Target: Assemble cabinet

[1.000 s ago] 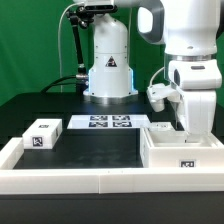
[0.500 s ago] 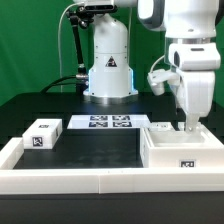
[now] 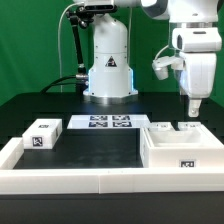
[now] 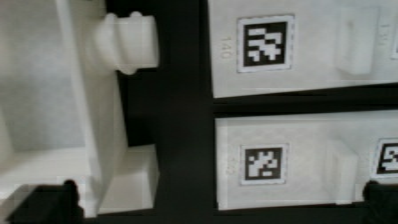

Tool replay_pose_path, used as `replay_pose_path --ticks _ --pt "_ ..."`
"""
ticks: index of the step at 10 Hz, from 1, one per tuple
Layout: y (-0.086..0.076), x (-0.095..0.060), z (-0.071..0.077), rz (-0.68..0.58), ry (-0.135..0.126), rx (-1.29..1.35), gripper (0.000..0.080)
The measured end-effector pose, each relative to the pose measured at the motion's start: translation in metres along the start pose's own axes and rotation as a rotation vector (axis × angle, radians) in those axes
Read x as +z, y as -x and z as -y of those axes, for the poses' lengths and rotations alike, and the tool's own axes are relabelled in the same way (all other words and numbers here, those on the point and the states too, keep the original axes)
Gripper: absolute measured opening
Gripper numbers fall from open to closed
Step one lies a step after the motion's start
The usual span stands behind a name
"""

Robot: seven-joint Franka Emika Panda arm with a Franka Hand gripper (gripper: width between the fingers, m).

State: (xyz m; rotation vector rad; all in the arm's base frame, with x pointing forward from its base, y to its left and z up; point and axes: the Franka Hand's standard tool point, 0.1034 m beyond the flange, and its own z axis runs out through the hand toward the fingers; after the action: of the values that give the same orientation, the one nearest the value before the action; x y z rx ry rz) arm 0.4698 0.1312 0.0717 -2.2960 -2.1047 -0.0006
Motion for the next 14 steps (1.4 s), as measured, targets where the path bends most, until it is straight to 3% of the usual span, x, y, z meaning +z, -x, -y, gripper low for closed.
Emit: replay_pose_path --ticks 4,6,11,14 --pt "0.001 0.001 0.001 0.001 -0.002 0.003 0.0796" --pt "-0.006 0.009 0.018 -0.019 0.012 -0.003 0.0796" --pt "-0.022 0.03 0.042 -0.061 0.029 -0.012 0.0796" --pt "-0.024 0.046 0.05 -0.066 0.005 -0.004 0.0796"
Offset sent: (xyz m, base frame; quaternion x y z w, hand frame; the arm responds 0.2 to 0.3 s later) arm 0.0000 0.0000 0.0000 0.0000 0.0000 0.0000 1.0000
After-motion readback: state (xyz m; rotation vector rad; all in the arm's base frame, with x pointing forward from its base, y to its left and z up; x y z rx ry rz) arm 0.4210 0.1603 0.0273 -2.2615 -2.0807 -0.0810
